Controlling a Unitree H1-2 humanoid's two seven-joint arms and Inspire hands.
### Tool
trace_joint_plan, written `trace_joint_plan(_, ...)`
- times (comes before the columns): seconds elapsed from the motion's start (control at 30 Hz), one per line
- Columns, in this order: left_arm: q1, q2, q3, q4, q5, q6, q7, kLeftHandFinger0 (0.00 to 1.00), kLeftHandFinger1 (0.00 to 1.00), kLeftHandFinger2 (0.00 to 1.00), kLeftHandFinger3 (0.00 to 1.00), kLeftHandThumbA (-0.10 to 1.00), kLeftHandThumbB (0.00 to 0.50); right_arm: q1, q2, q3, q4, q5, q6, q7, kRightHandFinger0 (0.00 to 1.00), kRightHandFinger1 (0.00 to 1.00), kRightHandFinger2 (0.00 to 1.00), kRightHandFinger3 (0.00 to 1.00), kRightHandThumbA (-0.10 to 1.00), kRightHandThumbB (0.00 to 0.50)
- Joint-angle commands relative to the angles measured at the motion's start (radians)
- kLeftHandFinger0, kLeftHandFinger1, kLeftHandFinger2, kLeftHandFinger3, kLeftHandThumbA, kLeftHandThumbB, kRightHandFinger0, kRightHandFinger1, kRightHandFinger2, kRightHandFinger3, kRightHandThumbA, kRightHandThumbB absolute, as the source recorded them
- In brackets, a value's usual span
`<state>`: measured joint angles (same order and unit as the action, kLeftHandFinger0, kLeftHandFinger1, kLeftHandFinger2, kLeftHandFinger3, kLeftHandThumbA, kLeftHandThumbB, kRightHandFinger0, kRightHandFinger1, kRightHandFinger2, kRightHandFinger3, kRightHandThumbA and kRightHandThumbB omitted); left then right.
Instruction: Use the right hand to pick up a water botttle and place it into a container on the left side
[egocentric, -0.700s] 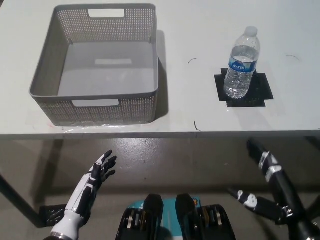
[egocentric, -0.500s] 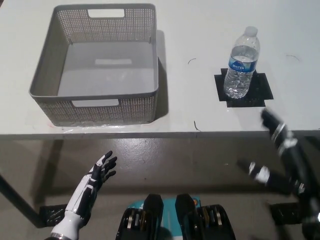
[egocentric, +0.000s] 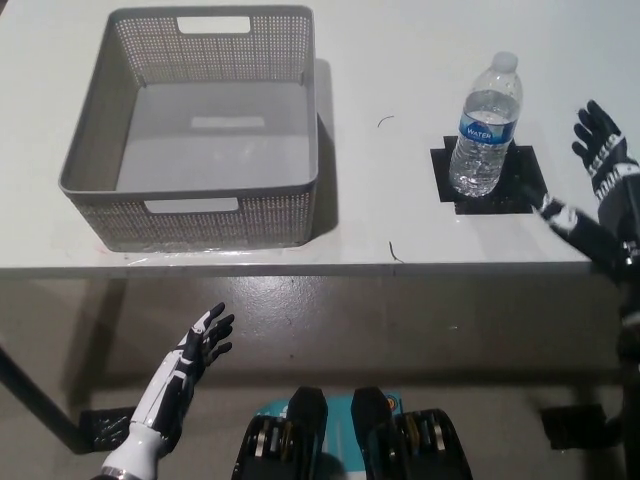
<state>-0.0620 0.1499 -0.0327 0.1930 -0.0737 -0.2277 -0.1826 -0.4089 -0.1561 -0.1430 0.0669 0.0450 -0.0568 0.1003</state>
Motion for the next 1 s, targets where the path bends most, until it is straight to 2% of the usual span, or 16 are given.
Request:
trace_joint_plan(0.0,-0.007,0.006,0.006,-0.008,-0.016,-0.042,-0.014,1.0,1.0,1.0,1.0,1.0,0.167,-0.101,-0.025,-0.019,0.078,0.004,0.027,-0.039,1.0,1.0,1.0,1.0,1.0,0.393)
trace_joint_plan(0.07,-0.002,0.005,0.007,-0.011,-0.024,-0.04,-0.018,1.0,1.0,1.0,1.0,1.0,0.163,-0.125,-0.027,-0.018,0.123,-0.013,0.042,-0.055,1.0,1.0,1.0,1.0,1.0,0.415)
trace_joint_plan(0.1,0.001,0.005,0.005,-0.013,-0.023,-0.037,-0.018,1.0,1.0,1.0,1.0,1.0,0.161,-0.142,-0.027,-0.019,0.158,-0.017,0.04,-0.063,1.0,1.0,1.0,1.0,1.0,0.411)
trace_joint_plan(0.13,0.001,0.005,0.005,-0.014,-0.023,-0.036,-0.019,1.0,1.0,1.0,1.0,1.0,0.162,-0.151,-0.025,-0.022,0.177,-0.009,0.035,-0.062,1.0,1.0,1.0,1.0,1.0,0.369)
trace_joint_plan(0.17,0.003,0.003,0.005,-0.014,-0.033,-0.035,-0.023,1.0,1.0,1.0,1.0,1.0,0.163,-0.169,-0.02,-0.031,0.216,0.02,0.023,-0.052,1.0,1.0,1.0,1.0,1.0,0.394)
trace_joint_plan(0.3,0.005,0.002,0.005,-0.013,-0.025,-0.038,-0.019,1.0,1.0,1.0,1.0,1.0,0.161,-0.225,-0.011,-0.042,0.334,0.056,-0.025,-0.031,1.0,1.0,1.0,1.0,1.0,0.387)
trace_joint_plan(0.37,0.004,0.002,0.005,-0.013,-0.018,-0.037,-0.015,1.0,1.0,1.0,1.0,1.0,0.157,-0.244,-0.009,-0.041,0.374,0.055,-0.046,-0.029,1.0,1.0,1.0,1.0,1.0,0.399)
trace_joint_plan(0.47,0.003,0.001,0.006,-0.01,-0.015,-0.045,-0.013,1.0,1.0,1.0,1.0,1.0,0.166,-0.282,-0.005,-0.041,0.435,0.057,-0.01,-0.036,1.0,1.0,1.0,1.0,1.0,0.407)
trace_joint_plan(0.5,0.004,-0.001,0.005,-0.007,-0.015,-0.047,-0.014,1.0,1.0,1.0,1.0,1.0,0.166,-0.293,-0.005,-0.042,0.453,0.064,-0.003,-0.03,1.0,1.0,1.0,1.0,1.0,0.424)
trace_joint_plan(0.6,0.003,-0.004,0.006,-0.006,-0.029,-0.047,-0.021,1.0,1.0,1.0,1.0,1.0,0.161,-0.329,0.004,-0.042,0.525,0.072,-0.02,-0.029,1.0,1.0,1.0,1.0,1.0,0.427)
trace_joint_plan(0.73,-0.003,-0.001,0.003,-0.006,-0.02,-0.049,-0.02,1.0,1.0,1.0,1.0,1.0,0.167,-0.38,0.014,-0.042,0.612,0.091,0.011,-0.011,1.0,1.0,1.0,1.0,1.0,0.474)
trace_joint_plan(0.8,-0.003,-0.001,0.003,-0.007,-0.021,-0.049,-0.021,1.0,1.0,1.0,1.0,1.0,0.169,-0.404,0.016,-0.029,0.666,0.08,-0.043,-0.001,1.0,1.0,1.0,1.0,1.0,0.456)
trace_joint_plan(0.87,-0.003,-0.001,0.003,-0.01,-0.021,-0.047,-0.02,1.0,1.0,1.0,1.0,1.0,0.17,-0.42,0.018,-0.017,0.694,0.059,-0.064,-0.015,1.0,1.0,1.0,1.0,1.0,0.458)
trace_joint_plan(0.9,-0.004,-0.001,0.003,-0.01,-0.022,-0.047,-0.021,1.0,1.0,1.0,1.0,1.0,0.17,-0.438,0.02,-0.002,0.709,0.035,-0.051,-0.037,1.0,1.0,1.0,1.0,1.0,0.496)
trace_joint_plan(0.97,-0.007,-0.002,0.005,-0.008,-0.031,-0.047,-0.025,1.0,1.0,1.0,1.0,1.0,0.166,-0.471,0.022,0.022,0.748,0.014,-0.042,-0.045,1.0,1.0,1.0,1.0,1.0,0.5)
